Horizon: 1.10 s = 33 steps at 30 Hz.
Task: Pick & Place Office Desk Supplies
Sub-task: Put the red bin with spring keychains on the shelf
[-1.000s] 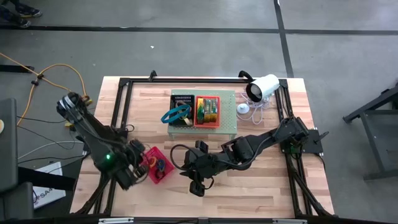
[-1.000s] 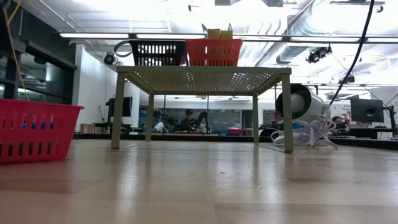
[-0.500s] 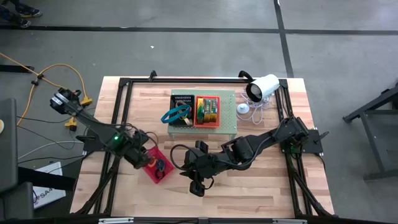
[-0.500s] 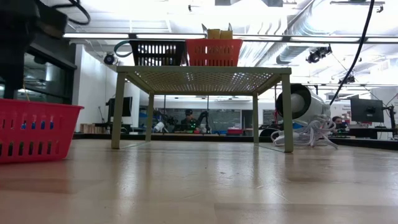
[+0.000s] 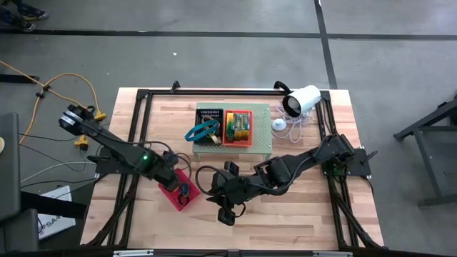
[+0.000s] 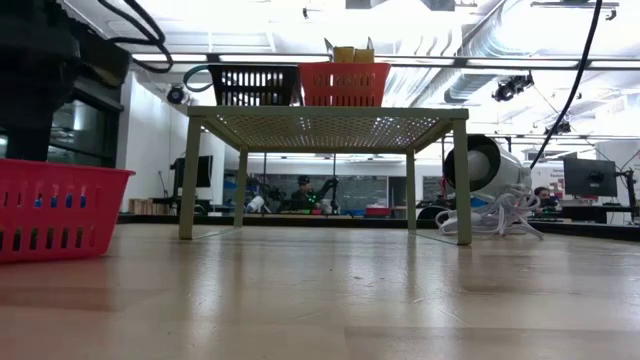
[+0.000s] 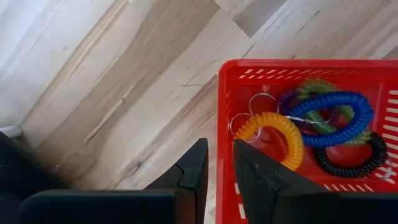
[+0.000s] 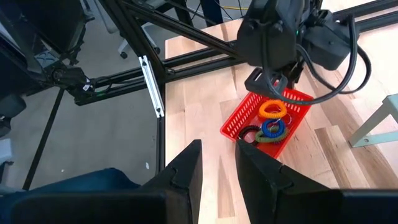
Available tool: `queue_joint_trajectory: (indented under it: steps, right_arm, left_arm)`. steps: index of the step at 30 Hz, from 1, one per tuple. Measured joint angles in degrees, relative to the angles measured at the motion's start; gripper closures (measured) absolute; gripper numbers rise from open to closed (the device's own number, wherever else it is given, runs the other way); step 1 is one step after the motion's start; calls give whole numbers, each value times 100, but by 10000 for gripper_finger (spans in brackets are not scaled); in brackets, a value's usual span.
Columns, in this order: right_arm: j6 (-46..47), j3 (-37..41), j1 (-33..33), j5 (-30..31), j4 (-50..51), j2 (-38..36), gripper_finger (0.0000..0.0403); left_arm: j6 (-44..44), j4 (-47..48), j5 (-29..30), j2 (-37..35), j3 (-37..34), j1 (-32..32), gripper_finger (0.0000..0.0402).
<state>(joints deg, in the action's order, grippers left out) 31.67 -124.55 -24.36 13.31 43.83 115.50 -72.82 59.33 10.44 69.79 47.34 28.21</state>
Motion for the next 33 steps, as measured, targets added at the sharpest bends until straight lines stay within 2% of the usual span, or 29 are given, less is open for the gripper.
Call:
queue_joint_trajectory:
  steps: [18, 33]
  right_arm:
    - [1, 0, 0, 0, -11, 0, 318]
    - [1, 0, 0, -1, -17, 0, 318]
  left_arm:
    - [151, -114, -157, 174, -76, 6, 332]
    - [149, -1255, -421, 163, -859, 5, 332]
